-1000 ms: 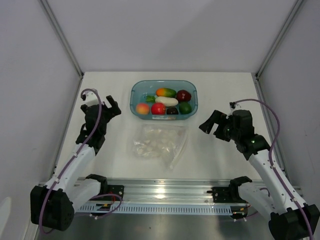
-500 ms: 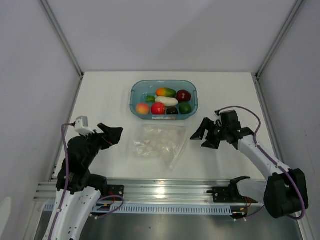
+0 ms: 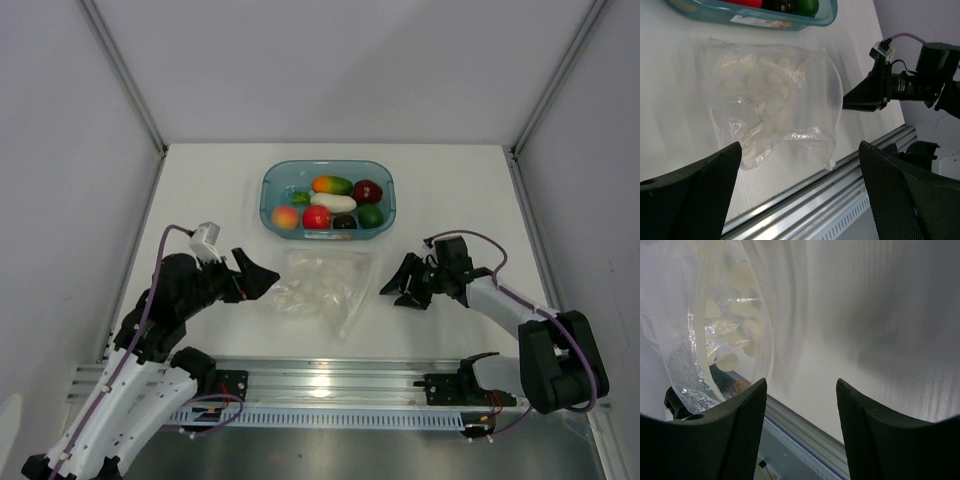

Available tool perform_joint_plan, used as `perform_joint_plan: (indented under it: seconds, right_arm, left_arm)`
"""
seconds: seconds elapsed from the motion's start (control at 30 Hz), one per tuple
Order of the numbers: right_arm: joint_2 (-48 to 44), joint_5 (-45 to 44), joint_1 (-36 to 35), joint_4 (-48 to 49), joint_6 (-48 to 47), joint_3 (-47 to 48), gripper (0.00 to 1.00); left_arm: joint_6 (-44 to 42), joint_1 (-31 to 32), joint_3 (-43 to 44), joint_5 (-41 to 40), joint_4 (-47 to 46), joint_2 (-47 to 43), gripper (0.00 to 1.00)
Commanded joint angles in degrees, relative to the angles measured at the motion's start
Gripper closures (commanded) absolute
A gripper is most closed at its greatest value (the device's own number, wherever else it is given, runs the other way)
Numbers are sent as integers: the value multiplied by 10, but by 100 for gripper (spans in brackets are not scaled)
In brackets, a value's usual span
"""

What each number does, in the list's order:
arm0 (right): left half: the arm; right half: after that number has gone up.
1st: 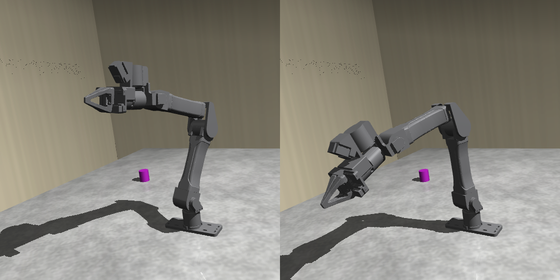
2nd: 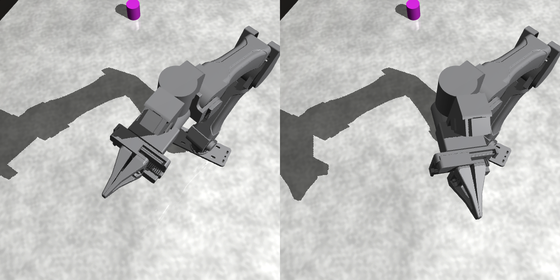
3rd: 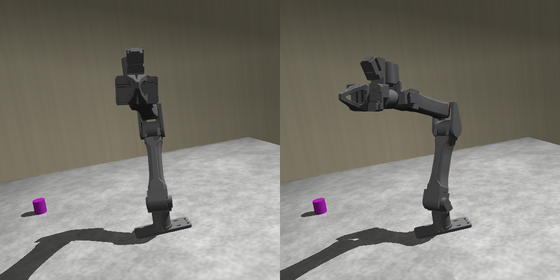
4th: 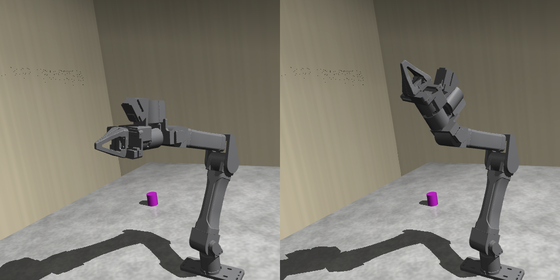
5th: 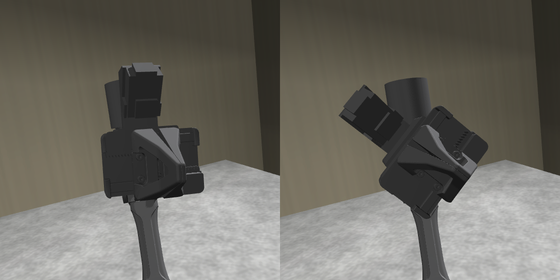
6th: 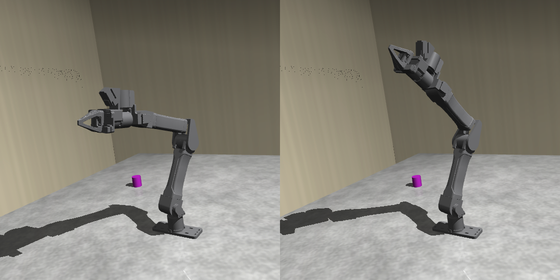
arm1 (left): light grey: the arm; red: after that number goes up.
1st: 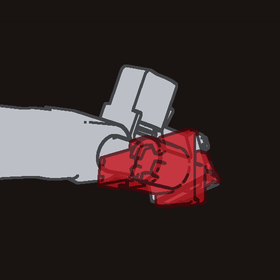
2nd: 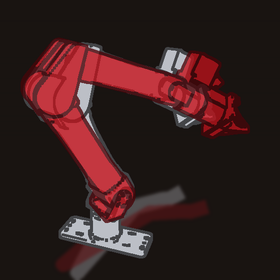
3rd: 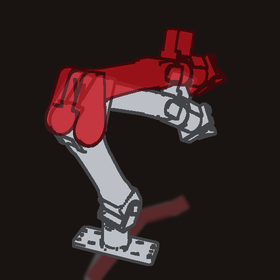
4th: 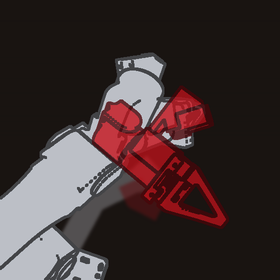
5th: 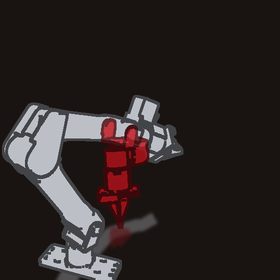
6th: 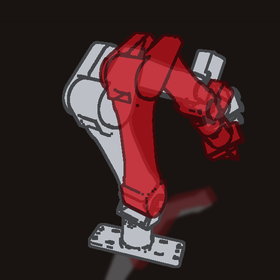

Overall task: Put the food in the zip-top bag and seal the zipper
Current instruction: Pick up the zipper food storage bag at the center of the board.

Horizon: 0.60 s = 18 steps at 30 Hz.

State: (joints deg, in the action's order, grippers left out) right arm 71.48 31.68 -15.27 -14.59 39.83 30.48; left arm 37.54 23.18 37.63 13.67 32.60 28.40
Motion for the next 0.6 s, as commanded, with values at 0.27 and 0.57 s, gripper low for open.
perform_joint_plan:
  seconds: [0.27,0.57]
  right_arm:
    - [124,52,-34,206,15,20,46]
    - [175,72,-57,243,28,47,63]
  left_arm:
    - [49,91,91,-120,55,53,0]
    - [91,48,46,-88,50,-6,0]
